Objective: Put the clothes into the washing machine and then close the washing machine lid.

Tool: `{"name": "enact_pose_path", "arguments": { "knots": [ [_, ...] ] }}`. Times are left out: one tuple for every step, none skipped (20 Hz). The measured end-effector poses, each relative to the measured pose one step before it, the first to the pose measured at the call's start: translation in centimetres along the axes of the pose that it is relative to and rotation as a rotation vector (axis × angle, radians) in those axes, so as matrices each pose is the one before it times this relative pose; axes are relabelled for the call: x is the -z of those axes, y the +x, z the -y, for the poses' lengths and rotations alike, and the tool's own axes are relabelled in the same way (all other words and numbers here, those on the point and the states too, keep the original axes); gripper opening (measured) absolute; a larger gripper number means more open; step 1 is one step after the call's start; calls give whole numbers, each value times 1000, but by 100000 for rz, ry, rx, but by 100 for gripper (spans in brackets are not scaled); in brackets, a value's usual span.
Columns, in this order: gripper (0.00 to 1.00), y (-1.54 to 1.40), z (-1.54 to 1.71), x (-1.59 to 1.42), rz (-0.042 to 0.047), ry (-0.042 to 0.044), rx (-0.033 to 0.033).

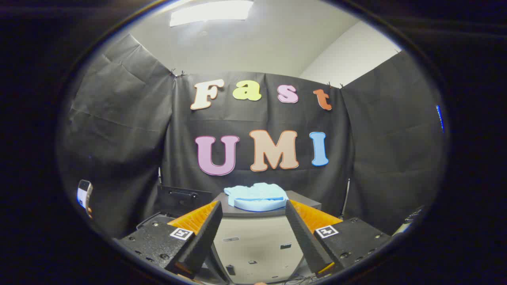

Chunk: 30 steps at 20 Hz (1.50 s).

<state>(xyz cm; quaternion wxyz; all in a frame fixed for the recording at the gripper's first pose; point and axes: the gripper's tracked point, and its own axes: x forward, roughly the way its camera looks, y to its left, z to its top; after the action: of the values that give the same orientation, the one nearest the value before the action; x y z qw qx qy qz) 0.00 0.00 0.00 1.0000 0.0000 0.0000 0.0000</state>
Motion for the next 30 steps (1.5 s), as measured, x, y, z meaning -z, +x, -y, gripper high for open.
{"name": "enact_pose_path", "arguments": {
  "knots": [
    [96, -6, -62, -17, 66, -737, 324],
    [96, 13, -102, -16, 53, -341, -146],
    [96, -20, -173, -15, -17, 147, -435],
    [96, -4, -112, -72, 66, 439, -344],
    [96, 73, -13, -119, 250, 466, -109],
    [96, 53, 58, -189, 190, 298, 105],
    [96, -38, 117, -170, 252, 298, 118],
    [96, -13, 26, -58, 186, 174, -44],
    [96, 63, -31, -92, 40, 175, -74],
    [96, 25, -75, 28, -143, -45, -265],
    [96, 19, -84, 0, -177, -98, -203],
    [96, 11, -109, 26, -279, -193, -138],
    [96, -13, -95, 153, -207, -252, -216],
    [96, 53, -97, 34, -152, -155, -233],
    [96, -5, -78, -67, 53, 44, -218],
    [97, 19, -149, -117, 238, 219, -275],
    [96, -35, -133, -31, 238, 339, -264],
    [97, 74, -115, -88, 152, 340, -350],
    [96, 26, -129, 94, -55, 250, -341],
    [96, -19, -148, -32, -59, 119, -364],
    [96, 2, -70, 125, -303, -37, -275],
    [96, 9, -38, 15, -221, -73, -180],
    [96, -51, -9, 100, -113, 20, -107],
    [96, -25, -32, -8, 5, 158, -71],
    [97, 15, -46, 30, -19, 252, -58],
    [96, -43, 2, 13, -39, 233, -92],
    [96, 75, 31, 207, -179, 231, -32],
    [96, 81, -29, 43, -428, 204, -188],
    [96, -32, -123, 228, -369, 128, -307],
    [96, 35, -90, 44, -240, 113, -337]
  ]
}}
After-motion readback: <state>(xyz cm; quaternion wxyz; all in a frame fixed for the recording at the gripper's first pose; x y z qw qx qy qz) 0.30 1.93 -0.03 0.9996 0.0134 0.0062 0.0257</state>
